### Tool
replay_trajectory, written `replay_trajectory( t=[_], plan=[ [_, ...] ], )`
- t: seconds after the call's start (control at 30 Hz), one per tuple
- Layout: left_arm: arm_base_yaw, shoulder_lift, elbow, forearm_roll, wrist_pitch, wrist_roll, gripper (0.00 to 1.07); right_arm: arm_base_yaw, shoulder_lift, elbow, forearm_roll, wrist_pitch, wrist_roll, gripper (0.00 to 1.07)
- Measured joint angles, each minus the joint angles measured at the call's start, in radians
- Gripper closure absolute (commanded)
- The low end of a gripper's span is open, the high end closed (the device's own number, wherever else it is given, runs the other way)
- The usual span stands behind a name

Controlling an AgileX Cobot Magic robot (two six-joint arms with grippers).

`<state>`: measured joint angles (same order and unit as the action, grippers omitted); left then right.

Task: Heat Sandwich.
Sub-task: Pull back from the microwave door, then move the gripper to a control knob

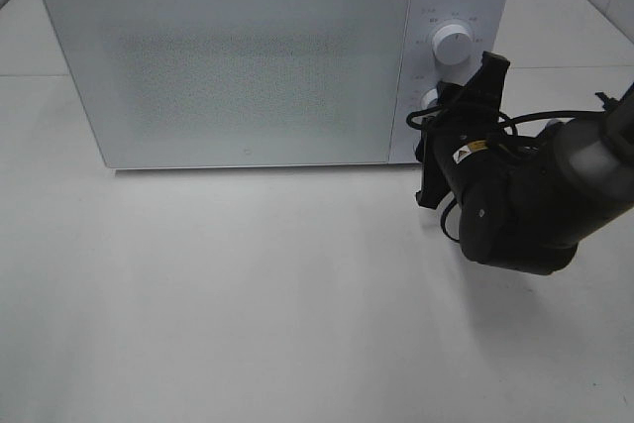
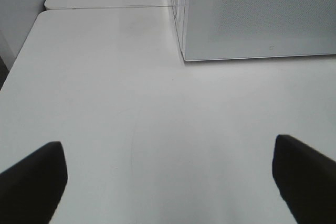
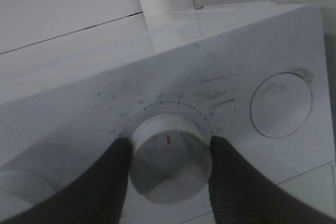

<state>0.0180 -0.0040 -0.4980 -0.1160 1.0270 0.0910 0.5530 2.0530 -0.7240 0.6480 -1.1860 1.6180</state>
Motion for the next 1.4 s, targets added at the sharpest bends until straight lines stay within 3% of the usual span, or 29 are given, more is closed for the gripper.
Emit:
replay_trajectory(
  t=[0.2, 0.5, 0.63, 1.07, 1.4],
  plan=[
    [0.0, 0.0, 0.0, 0.0, 0.0, 0.0, 0.03, 0.001, 0.0, 0.0, 0.0, 0.0, -0.016, 0.74],
    [0.0, 0.0, 0.0, 0.0, 0.0, 0.0, 0.03, 0.001, 0.0, 0.0, -0.002, 0.002, -0.064, 0.4],
    [0.0, 0.0, 0.0, 0.0, 0.0, 0.0, 0.03, 0.002, 0.0, 0.001, -0.001, 0.017, -0.084, 0.29],
    [0.0, 0.0, 0.0, 0.0, 0.0, 0.0, 0.03, 0.002, 0.0, 0.007, -0.015, 0.021, -0.086, 0.31],
    [0.0, 0.0, 0.0, 0.0, 0.0, 0.0, 0.03, 0.0, -0.059, 0.083, -0.148, -0.017, -0.096, 0.31]
  ],
)
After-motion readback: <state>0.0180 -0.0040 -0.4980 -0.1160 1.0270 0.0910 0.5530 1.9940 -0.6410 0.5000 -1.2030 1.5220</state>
